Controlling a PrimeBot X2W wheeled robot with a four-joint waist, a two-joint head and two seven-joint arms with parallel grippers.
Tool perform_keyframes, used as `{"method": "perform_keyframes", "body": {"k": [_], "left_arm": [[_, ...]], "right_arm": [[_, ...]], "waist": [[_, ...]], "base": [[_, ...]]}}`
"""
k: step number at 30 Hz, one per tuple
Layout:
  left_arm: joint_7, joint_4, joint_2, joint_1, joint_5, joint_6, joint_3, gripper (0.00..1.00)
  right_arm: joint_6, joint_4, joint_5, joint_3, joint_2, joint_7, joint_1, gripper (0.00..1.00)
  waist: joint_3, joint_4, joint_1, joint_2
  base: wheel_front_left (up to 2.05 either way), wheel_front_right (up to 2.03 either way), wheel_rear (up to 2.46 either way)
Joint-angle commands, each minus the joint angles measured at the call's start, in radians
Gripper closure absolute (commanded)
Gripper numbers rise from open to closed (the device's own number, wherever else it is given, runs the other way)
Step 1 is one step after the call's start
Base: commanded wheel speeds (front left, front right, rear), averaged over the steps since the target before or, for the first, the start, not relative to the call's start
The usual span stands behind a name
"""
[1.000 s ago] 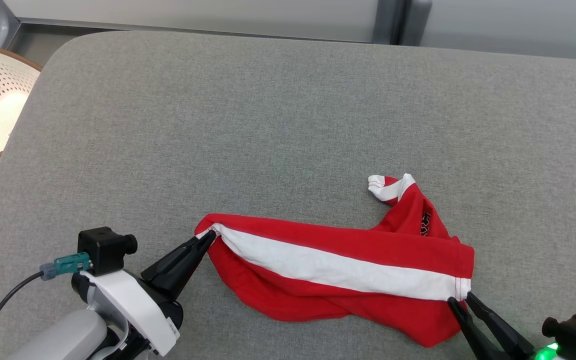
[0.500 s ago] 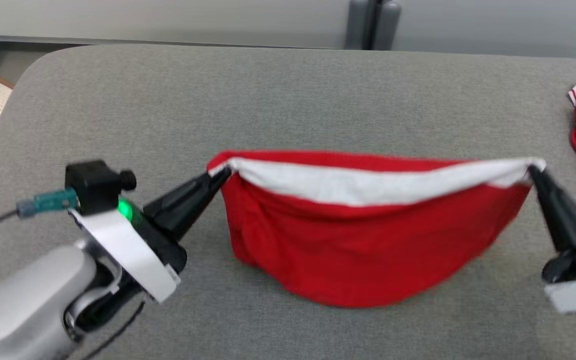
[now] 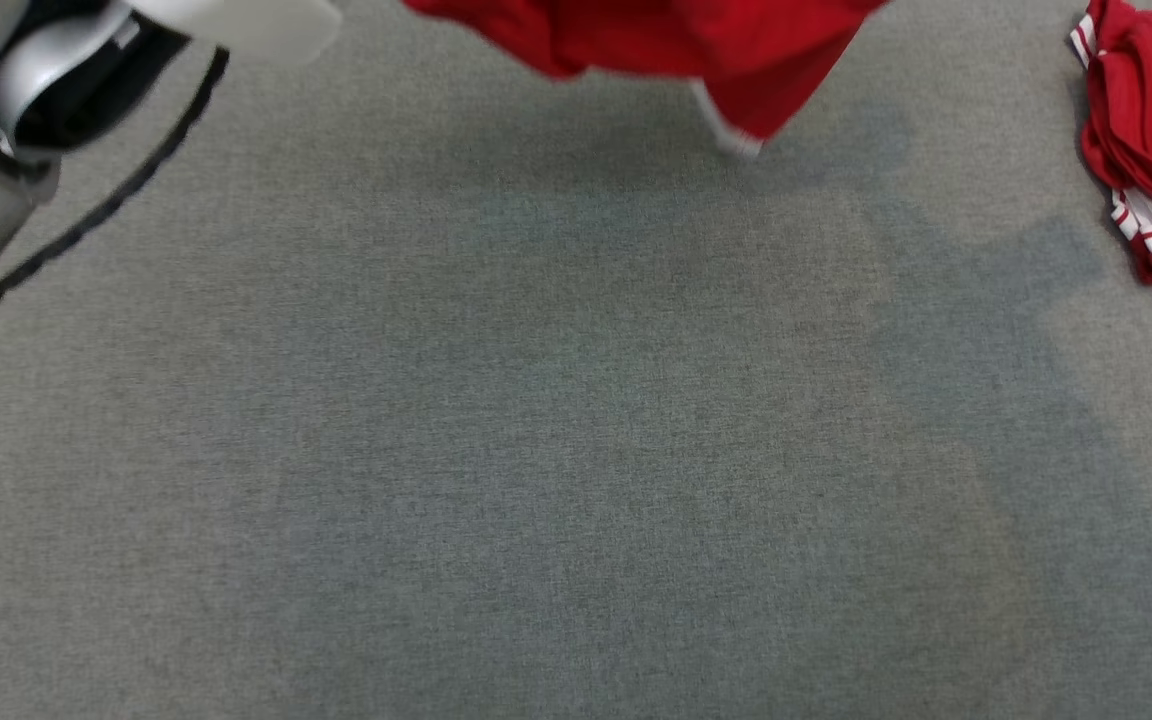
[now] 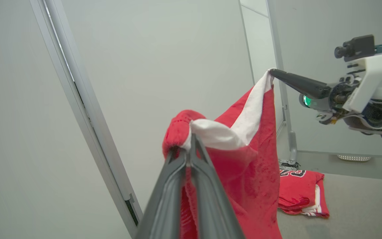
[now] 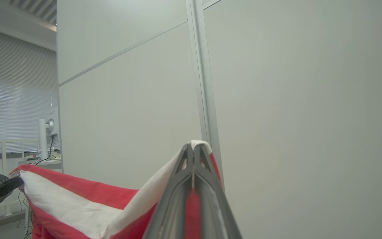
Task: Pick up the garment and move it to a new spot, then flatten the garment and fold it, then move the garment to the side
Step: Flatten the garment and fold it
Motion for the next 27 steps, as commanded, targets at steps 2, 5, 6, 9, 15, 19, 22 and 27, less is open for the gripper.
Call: {"method": "perform_keyframes", "body": {"k": [2, 5, 6, 9, 15, 19, 22, 27], "left_arm": [[-0.074, 0.039, -0.023, -0.093, 0.025, 0.000, -0.036, 1.00], [-0.132, 0.024, -0.021, -0.094, 0.006, 0.000, -0.077, 1.00], [-0.134, 0.003, -0.013, -0.061, 0.003, 0.000, -0.101, 1.00], [-0.136, -0.100, 0.024, 0.087, -0.019, 0.000, -0.135, 1.00], [-0.136, -0.228, 0.092, 0.453, -0.067, 0.000, -0.221, 1.00], [-0.136, -0.264, 0.151, 0.681, -0.127, 0.000, -0.272, 1.00], [-0.136, -0.258, 0.177, 0.814, -0.135, 0.000, -0.284, 1.00], [-0.118, -0.232, 0.197, 0.971, -0.110, 0.000, -0.287, 1.00]], "right_arm": [[-0.001, 0.019, -0.021, -0.002, -0.029, -0.009, -0.081, 1.00], [0.000, -0.018, -0.018, -0.026, -0.075, -0.010, -0.042, 1.00], [0.000, -0.029, -0.014, -0.027, -0.092, -0.010, 0.003, 1.00], [-0.001, -0.059, 0.011, -0.009, -0.155, -0.010, 0.205, 1.00], [-0.001, -0.047, 0.098, -0.010, -0.208, -0.009, 0.638, 1.00], [-0.001, -0.071, 0.208, -0.044, -0.183, -0.005, 0.905, 1.00], [-0.001, -0.111, 0.280, -0.052, -0.199, 0.036, 1.038, 1.00], [-0.001, -0.216, 0.379, -0.082, -0.258, 0.106, 1.183, 1.00]], "waist": [[0.062, -0.036, -0.0001, -0.0001], [0.056, -0.027, -0.0001, -0.0001], [0.051, -0.023, -0.0001, -0.0001], [0.032, -0.014, -0.0001, -0.0001], [0.007, -0.002, -0.0001, -0.0001], [-0.017, -0.020, -0.0001, -0.0001], [-0.041, -0.034, -0.0001, -0.0001], [-0.082, -0.032, -0.0001, -0.0001]], "base": [[0.00, 0.00, 0.00], [0.00, 0.00, 0.00], [0.00, 0.00, 0.00], [0.00, 0.00, 0.00], [0.00, 0.00, 0.00], [0.00, 0.00, 0.00], [0.00, 0.00, 0.00], [0.00, 0.00, 0.00]]}}
